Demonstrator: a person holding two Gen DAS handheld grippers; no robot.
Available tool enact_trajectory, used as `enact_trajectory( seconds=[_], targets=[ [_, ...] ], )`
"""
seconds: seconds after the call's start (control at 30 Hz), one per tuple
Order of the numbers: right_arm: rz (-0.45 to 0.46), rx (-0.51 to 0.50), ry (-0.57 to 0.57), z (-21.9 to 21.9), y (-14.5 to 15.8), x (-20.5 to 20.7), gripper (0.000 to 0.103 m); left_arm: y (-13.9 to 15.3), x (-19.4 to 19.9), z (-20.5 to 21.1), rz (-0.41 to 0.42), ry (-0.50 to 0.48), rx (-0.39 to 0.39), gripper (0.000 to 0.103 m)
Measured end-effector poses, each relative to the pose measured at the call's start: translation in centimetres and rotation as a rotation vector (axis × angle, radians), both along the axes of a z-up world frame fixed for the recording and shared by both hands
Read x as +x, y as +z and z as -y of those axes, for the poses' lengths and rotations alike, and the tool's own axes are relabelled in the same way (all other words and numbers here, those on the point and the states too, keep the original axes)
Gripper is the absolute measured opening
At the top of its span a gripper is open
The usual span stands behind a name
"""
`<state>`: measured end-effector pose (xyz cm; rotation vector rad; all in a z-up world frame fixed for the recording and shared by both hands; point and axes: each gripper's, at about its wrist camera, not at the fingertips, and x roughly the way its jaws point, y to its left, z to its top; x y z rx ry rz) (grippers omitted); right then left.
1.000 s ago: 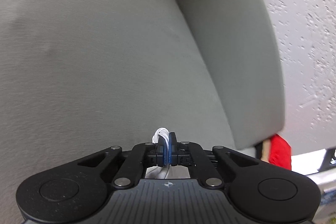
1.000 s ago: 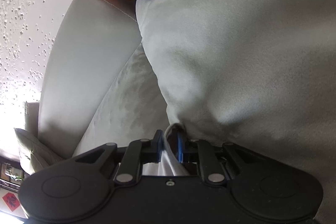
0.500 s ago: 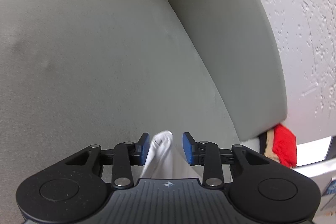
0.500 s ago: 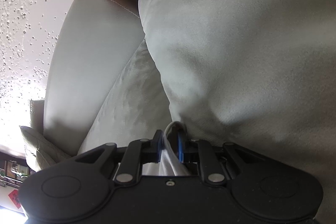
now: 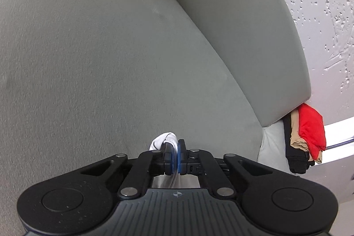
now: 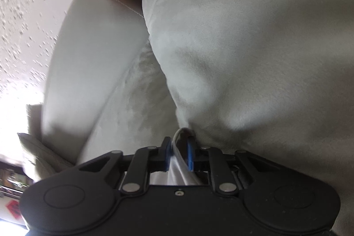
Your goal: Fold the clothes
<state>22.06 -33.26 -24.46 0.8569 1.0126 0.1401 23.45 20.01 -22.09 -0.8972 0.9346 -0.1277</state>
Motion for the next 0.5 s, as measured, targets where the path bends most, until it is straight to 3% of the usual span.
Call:
enact_trajectory(
  seconds=[0.1,0.17,0.2,0.23,0.27,0.5],
  targets=[
    [-0.003,-0.083,0.052,-1.0,1.2,0.0,0.01,0.4,-0.4,-0.2,0.016,-0.014,0.022,0.0],
    [-0.002,-0.132,0.112,-1.5,1.9,-0.1,0.023,0.8,-0.2,-0.2,0.02,-0.031,0.039,0.0],
    [-0.001,-0.155,0.134,-1.8,2.1,-0.2,0.023,1.0,0.1,0.0,0.022,-0.038,0.048,0.0],
    [0.006,-0.191,0.148,-2.1,2.2,-0.2,0.007,1.1,0.4,0.3,0.023,-0.043,0.059,0.0],
    [0.019,-0.24,0.153,-2.4,2.4,-0.2,0.002,1.2,0.7,0.5,0.025,-0.047,0.071,0.0],
    [0.092,-0.301,0.046,-2.3,2.7,0.2,0.002,1.4,2.4,2.1,0.024,-0.07,0.259,0.0]
  ],
)
